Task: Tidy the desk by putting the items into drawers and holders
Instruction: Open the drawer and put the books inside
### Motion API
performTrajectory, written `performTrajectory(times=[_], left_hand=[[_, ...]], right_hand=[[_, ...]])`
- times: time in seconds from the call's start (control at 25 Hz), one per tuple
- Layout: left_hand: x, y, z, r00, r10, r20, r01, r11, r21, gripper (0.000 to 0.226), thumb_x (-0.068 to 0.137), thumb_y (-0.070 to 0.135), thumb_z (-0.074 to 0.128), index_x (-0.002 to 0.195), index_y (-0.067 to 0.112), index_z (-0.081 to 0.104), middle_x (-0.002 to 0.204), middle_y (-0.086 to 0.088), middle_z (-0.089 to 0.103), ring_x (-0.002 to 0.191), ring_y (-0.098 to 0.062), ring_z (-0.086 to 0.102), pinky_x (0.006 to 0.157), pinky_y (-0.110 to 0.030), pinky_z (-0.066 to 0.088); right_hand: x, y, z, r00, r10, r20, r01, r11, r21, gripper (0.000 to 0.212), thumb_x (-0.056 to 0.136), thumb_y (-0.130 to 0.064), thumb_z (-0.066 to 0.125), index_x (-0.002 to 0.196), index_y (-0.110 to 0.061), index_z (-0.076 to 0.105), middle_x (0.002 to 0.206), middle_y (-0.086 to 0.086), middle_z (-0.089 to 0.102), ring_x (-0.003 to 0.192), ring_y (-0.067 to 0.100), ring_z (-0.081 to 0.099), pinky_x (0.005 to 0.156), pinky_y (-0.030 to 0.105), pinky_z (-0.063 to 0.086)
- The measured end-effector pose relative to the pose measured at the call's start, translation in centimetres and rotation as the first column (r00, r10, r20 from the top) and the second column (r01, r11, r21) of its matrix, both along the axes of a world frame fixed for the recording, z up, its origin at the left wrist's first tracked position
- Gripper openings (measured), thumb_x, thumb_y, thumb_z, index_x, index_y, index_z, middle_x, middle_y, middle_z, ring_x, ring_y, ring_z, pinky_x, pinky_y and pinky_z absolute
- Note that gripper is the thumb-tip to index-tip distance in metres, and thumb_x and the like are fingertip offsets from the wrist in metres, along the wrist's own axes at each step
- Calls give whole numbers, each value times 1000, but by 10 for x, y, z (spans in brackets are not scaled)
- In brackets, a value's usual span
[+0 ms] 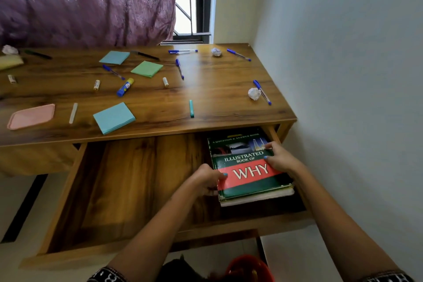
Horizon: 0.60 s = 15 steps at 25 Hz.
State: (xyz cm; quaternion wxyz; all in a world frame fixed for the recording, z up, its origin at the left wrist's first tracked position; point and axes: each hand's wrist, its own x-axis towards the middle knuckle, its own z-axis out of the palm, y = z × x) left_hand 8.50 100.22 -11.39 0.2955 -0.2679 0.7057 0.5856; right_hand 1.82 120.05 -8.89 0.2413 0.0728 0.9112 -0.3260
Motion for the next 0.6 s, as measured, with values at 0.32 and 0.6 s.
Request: performTrajectory(times=[0.32,0.6], left_hand=[[7,10,-32,995,-102,-11,98,979,-181,36,85,17,66,113,10,46,121,-11,58,107,-25,61,82,-36,57],[11,14,-45,984,-166,-67,142,950,-277,35,85,19,66,114,9,50,123,-10,59,109,-22,60,88,-30,53]], right_hand=[[11,-7,-43,987,-63,149,55,997,57,60,90,-8,48,140,-19,18,111,15,58,97,29,64,89,45,53],[17,-11,-54,994,-97,48,89,986,144,56,89,-12,54,137,-17,26,119,16,57,105,31,60,86,40,51]])
